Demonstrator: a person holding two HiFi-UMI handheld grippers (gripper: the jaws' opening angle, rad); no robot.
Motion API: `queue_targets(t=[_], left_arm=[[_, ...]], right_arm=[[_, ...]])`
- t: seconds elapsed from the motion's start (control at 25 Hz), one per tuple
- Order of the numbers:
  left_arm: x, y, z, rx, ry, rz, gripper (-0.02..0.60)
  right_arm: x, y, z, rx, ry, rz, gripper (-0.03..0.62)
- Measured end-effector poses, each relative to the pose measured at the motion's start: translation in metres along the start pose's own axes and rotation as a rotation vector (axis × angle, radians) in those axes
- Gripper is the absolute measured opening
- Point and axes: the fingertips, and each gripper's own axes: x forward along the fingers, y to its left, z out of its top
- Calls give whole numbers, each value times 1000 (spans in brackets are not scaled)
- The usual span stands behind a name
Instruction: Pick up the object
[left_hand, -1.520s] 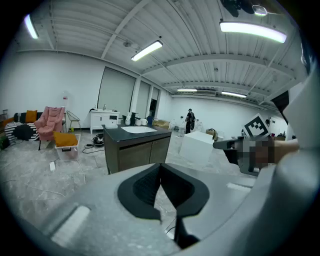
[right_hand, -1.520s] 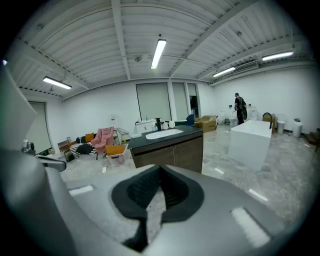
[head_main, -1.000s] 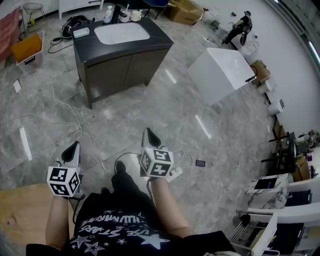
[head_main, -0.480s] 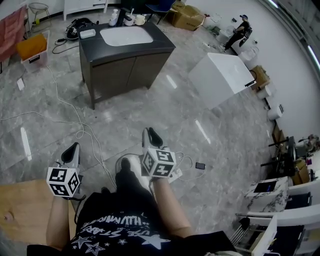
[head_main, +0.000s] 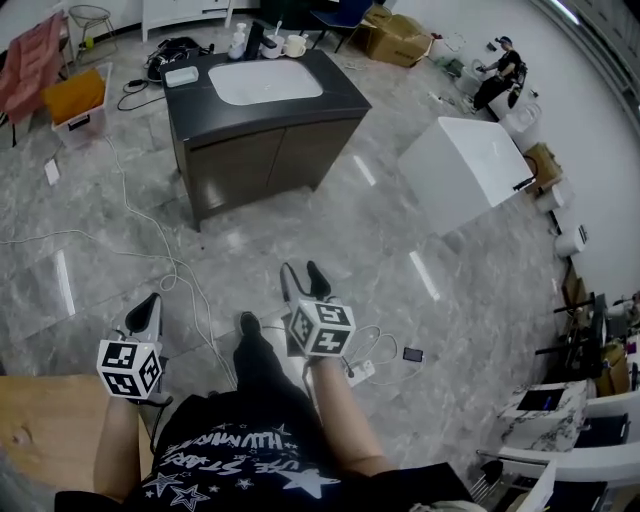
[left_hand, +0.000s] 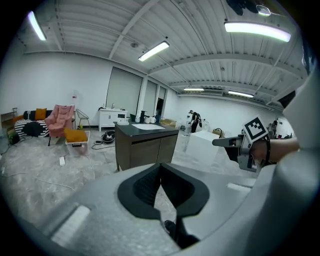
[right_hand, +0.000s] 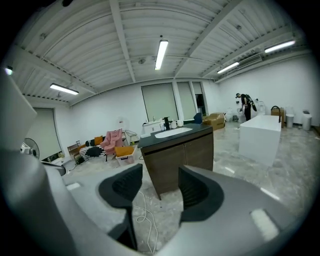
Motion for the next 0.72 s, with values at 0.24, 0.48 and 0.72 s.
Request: queue_targets(t=[0.24, 0.48, 0.72], left_arm=[[83, 17, 57, -6, -6, 67, 9], [156, 26, 112, -24, -25, 130, 9], [196, 39, 131, -69, -25, 209, 9]], right_arm=[[97, -37, 56, 16, 2, 64, 230], [180, -69, 109, -9, 21, 133, 230], [248, -75, 132, -16, 63, 215, 230]])
